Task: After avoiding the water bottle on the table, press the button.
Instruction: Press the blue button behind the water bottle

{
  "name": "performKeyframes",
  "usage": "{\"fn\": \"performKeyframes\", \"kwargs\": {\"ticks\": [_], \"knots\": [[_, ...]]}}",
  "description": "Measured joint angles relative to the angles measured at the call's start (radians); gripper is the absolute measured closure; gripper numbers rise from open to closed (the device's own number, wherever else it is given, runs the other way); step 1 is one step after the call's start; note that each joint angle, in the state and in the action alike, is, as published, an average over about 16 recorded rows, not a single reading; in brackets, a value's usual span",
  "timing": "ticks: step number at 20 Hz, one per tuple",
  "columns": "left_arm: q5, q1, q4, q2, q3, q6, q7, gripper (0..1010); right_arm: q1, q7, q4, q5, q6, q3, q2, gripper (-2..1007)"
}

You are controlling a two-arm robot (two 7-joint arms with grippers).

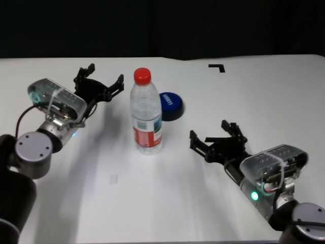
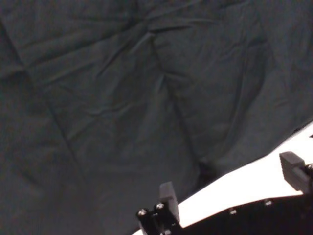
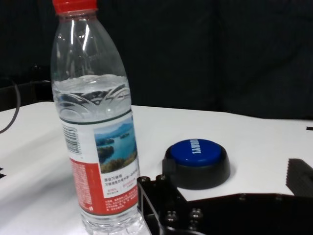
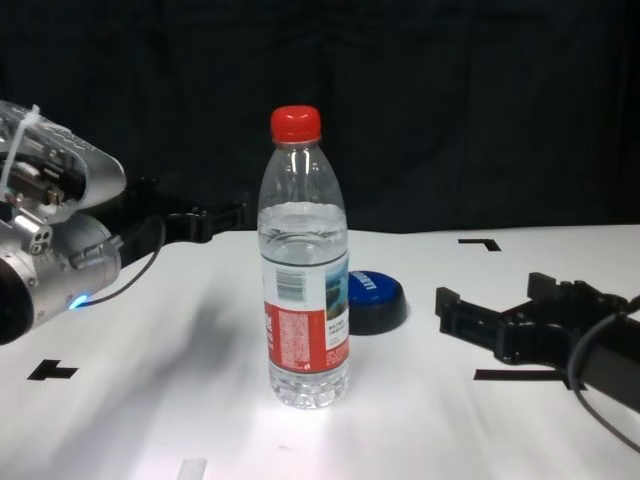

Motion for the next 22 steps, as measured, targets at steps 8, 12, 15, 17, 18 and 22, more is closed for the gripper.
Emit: {"fn": "performKeyframes", "kwargs": {"ticks": [8,12,15,17,18,22], "knots": [[-0.002,0.099,-0.154,0.03,-0.047,0.049,0.028,7,0.0,0.0,0.0,0.0,0.0,0.0,0.0,2],[-0.002,0.16,-0.244,0.041,-0.074,0.076,0.045,7,0.0,0.0,0.0,0.0,0.0,0.0,0.0,2],[0.001,0.209,-0.312,0.047,-0.096,0.097,0.059,7,0.0,0.0,0.0,0.0,0.0,0.0,0.0,2],[0.003,0.239,-0.352,0.048,-0.11,0.109,0.068,7,0.0,0.0,0.0,0.0,0.0,0.0,0.0,3],[0.005,0.254,-0.372,0.048,-0.117,0.115,0.072,7,0.0,0.0,0.0,0.0,0.0,0.0,0.0,3],[0.013,0.312,-0.448,0.045,-0.142,0.138,0.089,7,0.0,0.0,0.0,0.0,0.0,0.0,0.0,3]]}}
